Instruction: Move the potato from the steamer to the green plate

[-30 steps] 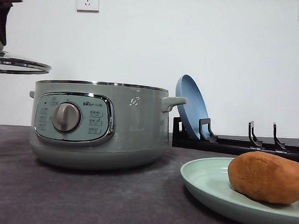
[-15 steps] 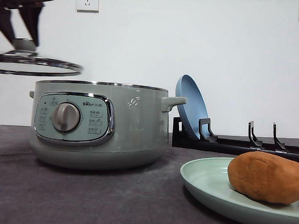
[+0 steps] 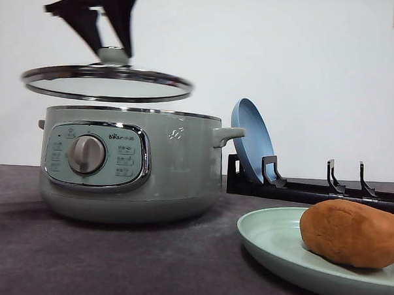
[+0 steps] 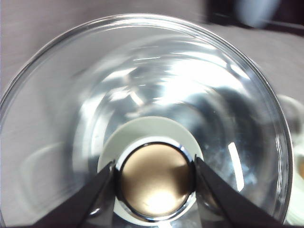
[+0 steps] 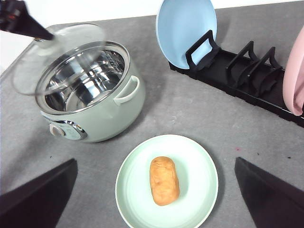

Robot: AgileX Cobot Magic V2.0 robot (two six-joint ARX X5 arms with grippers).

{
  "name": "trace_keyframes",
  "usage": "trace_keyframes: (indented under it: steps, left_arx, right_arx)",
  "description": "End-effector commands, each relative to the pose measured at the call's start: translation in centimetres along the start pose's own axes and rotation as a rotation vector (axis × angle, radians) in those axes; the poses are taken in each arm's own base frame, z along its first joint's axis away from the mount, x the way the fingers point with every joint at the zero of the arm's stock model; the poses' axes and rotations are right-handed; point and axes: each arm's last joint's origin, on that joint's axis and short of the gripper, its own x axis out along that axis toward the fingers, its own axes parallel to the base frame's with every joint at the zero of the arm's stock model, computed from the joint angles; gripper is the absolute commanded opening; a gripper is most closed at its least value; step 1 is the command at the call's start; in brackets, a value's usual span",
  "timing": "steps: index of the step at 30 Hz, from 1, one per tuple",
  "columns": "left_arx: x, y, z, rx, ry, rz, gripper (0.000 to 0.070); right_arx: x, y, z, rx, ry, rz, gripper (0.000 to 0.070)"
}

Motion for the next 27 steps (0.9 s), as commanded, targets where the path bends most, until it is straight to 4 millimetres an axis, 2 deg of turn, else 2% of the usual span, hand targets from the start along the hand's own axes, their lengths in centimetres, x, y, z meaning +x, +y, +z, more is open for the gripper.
trace_keyframes:
  steps: [1, 7, 12, 27]
  left_arx:
    - [-0.8, -1.1, 0.5, 0.031, -0.053, -0.009, 0.0]
    - [-0.2, -3.1, 0.5, 0.084, -0.043, -0.009, 0.0]
    - [0.8, -3.1, 0.6, 0.084, -0.023, -0.007, 0.0]
    - [6.2, -2.6, 1.0, 0.078, 0.097, -0.004, 0.0]
  right_arx:
    - [-0.3, 0.1, 0.3, 0.008, -0.021, -0.002, 0.07]
    - [-0.3, 0.1, 0.3, 0.008, -0.022, -0.004, 0.07]
    - [-0.3, 0.1, 0.3, 0.008, -0.022, -0.004, 0.07]
    - [-0.3, 0.0, 0.3, 0.008, -0.024, -0.007, 0.07]
